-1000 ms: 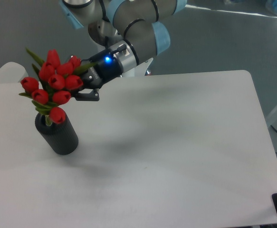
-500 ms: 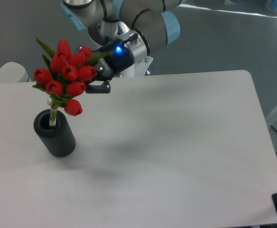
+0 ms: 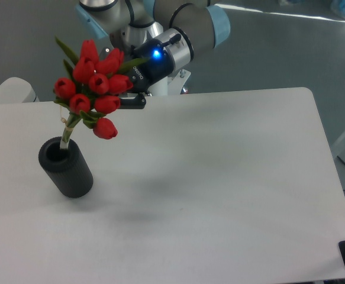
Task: Pick up the flowers from the vase
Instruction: 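Lift the tulip bunch straight up out of the black vase, then carry the held tulips away from the vase over the open table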
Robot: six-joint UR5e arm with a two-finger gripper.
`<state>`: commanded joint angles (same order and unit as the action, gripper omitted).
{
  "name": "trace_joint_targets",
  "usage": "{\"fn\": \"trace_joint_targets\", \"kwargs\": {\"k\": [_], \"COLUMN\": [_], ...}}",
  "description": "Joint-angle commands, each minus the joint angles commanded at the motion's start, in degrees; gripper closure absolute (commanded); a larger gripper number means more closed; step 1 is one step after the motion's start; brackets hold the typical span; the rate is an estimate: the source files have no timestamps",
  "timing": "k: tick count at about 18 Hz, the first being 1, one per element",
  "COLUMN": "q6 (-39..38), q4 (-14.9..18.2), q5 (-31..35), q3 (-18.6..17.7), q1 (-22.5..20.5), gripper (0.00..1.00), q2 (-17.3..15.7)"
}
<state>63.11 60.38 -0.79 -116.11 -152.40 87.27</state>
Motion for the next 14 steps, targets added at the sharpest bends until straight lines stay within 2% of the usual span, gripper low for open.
{"fn": "trace_joint_targets", "kwargs": {"k": [4, 5, 10, 14], "q6": [0.44, 0.52, 0.79, 0.88], "q4": [-0.09, -0.09, -0.88, -0.88], "q5": [0.09, 0.17, 1.75, 11.75], "q3": [3.15, 4.56, 15.18, 24.15], "q1": [-1.67, -2.02, -2.90, -3.43], "gripper": [0.76, 0.76, 0.79, 0.79], "q2": [0.88, 2.18, 10.97, 15.72]}}
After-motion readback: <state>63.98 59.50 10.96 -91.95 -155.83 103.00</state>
